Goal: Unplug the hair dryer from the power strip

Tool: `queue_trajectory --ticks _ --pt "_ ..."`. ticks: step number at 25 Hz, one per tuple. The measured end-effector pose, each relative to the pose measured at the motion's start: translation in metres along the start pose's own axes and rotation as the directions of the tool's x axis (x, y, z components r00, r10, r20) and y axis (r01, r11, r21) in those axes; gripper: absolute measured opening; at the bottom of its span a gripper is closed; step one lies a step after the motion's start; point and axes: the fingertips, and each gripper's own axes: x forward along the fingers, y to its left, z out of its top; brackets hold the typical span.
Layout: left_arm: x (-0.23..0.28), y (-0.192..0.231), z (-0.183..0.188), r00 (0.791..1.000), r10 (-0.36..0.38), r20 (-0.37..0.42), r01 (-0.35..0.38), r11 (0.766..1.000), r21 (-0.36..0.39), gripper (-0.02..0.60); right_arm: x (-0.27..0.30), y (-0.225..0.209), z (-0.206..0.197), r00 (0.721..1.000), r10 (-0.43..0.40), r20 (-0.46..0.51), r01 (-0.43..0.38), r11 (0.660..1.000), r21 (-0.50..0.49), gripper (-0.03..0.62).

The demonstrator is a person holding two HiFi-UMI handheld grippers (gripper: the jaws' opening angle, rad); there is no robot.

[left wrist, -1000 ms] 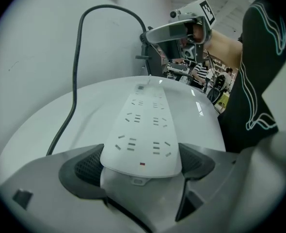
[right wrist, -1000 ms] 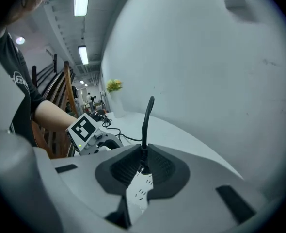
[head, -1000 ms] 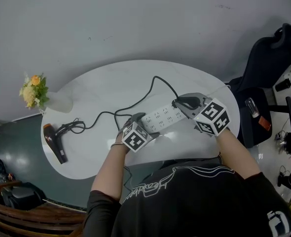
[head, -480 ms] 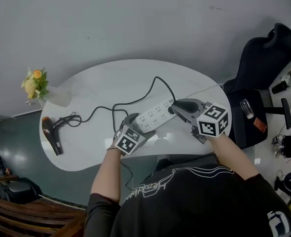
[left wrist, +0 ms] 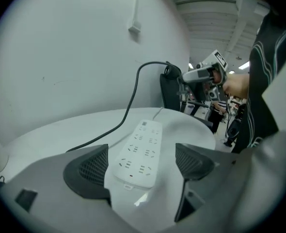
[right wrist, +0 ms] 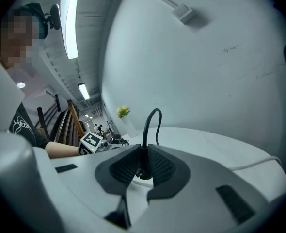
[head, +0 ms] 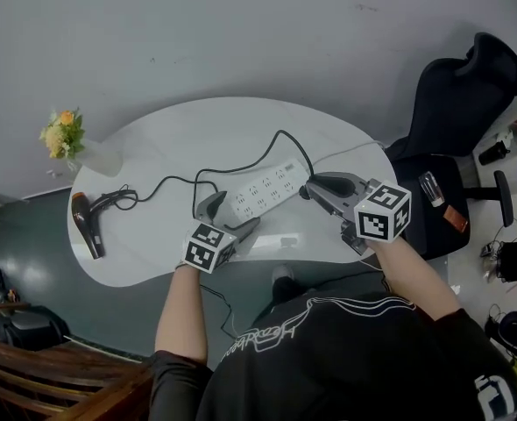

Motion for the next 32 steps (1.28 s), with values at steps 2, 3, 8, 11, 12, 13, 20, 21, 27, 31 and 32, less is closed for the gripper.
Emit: queue_trajectory --ticks 2,3,8,11,12,13,20,21,27,31,32 --pt "-0.015 -0.015 0.015 0.998 0.003 0.062 0.0 0.999 -0.052 0.433 -0.01 0.007 0.001 1.0 0.015 0.014 -0.015 1.0 0.003 0.029" --pt "-0.023 -0.023 0.023 0.995 0.001 0.096 0.007 0.997 -0.081 0.433 -0.014 0.011 0.001 0.999 0.023 0.022 -0.023 1.0 0.004 0.029" --pt "-0.073 -0.066 0.062 0.96 -0.017 0.281 0.083 0.97 -0.227 0.431 -0.035 0.04 0.009 0.995 0.077 0.07 -0.076 0.997 -0.012 0.029" --pt "-0.101 -0.086 0.08 0.935 0.081 0.344 0.031 0.951 -0.308 0.428 -0.053 0.057 0.013 0.989 0.1 0.105 -0.099 0.995 -0.019 0.029" --pt "-0.109 -0.095 0.086 0.927 0.112 0.358 0.009 0.948 -0.32 0.425 -0.06 0.062 0.014 0.987 0.105 0.119 -0.104 0.994 -0.018 0.029" --pt "-0.117 -0.105 0.093 0.918 0.127 0.377 0.003 0.945 -0.327 0.421 -0.066 0.068 0.015 0.984 0.113 0.134 -0.112 0.994 -0.016 0.029" --pt "-0.164 -0.173 0.124 0.858 0.116 0.5 0.077 0.933 -0.351 0.025 -0.116 0.11 0.014 0.963 0.179 0.201 -0.176 0.984 -0.032 0.029" --pt "-0.168 -0.182 0.125 0.854 0.11 0.509 0.091 0.931 -0.354 0.022 -0.123 0.117 0.013 0.961 0.188 0.203 -0.184 0.982 -0.038 0.029" --pt "-0.18 -0.225 0.128 0.848 0.094 0.521 0.107 0.933 -0.343 0.006 -0.157 0.145 0.002 0.952 0.231 0.203 -0.222 0.973 -0.069 0.032" --pt "-0.185 -0.244 0.129 0.84 0.074 0.537 0.124 0.938 -0.323 0.005 -0.171 0.154 -0.008 0.949 0.239 0.204 -0.232 0.971 -0.058 0.032" --pt "-0.185 -0.246 0.129 0.839 0.072 0.539 0.126 0.938 -0.322 0.005 -0.173 0.155 -0.009 0.948 0.239 0.208 -0.233 0.971 -0.054 0.032"
